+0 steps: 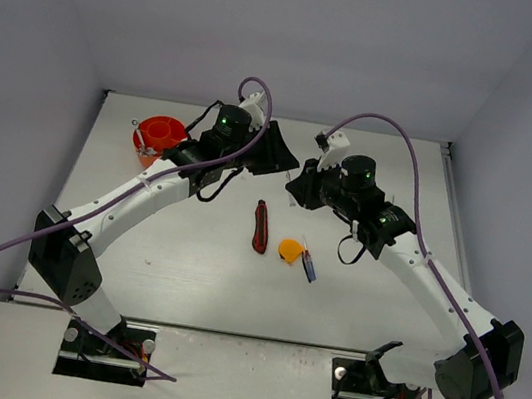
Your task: Sort the tools into containers
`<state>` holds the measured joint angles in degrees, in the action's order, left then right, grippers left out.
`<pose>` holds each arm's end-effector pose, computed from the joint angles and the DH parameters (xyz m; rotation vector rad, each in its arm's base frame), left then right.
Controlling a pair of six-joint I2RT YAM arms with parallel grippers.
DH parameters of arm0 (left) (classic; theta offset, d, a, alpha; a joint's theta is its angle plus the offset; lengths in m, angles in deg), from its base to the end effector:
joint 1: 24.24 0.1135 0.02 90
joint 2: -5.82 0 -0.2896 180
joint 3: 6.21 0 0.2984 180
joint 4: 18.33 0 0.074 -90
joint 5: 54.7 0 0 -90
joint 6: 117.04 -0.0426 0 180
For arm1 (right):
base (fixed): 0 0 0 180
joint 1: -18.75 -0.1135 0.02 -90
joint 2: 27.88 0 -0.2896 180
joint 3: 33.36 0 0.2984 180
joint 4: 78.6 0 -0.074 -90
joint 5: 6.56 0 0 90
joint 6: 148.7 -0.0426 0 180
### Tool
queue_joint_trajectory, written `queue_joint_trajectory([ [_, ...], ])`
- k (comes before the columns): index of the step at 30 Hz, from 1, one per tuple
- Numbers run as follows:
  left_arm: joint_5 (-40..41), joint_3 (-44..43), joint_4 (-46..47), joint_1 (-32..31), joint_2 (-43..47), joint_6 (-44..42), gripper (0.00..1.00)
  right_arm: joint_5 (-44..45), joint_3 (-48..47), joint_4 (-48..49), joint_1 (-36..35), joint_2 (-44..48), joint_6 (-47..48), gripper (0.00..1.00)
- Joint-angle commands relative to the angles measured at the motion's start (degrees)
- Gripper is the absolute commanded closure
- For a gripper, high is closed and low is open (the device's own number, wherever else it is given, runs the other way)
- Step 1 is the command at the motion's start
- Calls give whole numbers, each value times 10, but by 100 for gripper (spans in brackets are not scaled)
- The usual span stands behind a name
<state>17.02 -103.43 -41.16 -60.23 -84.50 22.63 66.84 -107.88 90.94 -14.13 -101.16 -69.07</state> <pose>0.3384 -0.2623 0.4075 0.0029 2.0566 -1.2881 0.2859 0.1993 0.3789 -0.5640 1.7025 0.7994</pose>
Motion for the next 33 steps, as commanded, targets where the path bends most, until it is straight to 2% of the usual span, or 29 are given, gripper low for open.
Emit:
queue_joint_trajectory([
  [1,5,-4,49,-5,17,10,73,2,-27,51,-3,12,2,100],
  [14,2,-4,35,-6,7,7,77,8,-28,58,-3,9,-1,100],
  [16,2,-3,33,-6,7,5,76,11,-28,57,-3,10,-1,100],
  [19,1,-2,31,-6,7,4,68,16,-29,59,-3,11,-3,100],
  [26,-2,1,32,-6,6,3,69,17,-33,61,-3,9,-4,100],
  [29,-6,3,37,-6,7,1,74,15,-34,62,-3,6,-5,100],
  [31,-8,3,41,-6,6,0,82,15,-35,62,-3,4,-6,100],
  [33,-10,4,44,-6,6,-2,95,15,-38,62,-3,4,-7,100],
])
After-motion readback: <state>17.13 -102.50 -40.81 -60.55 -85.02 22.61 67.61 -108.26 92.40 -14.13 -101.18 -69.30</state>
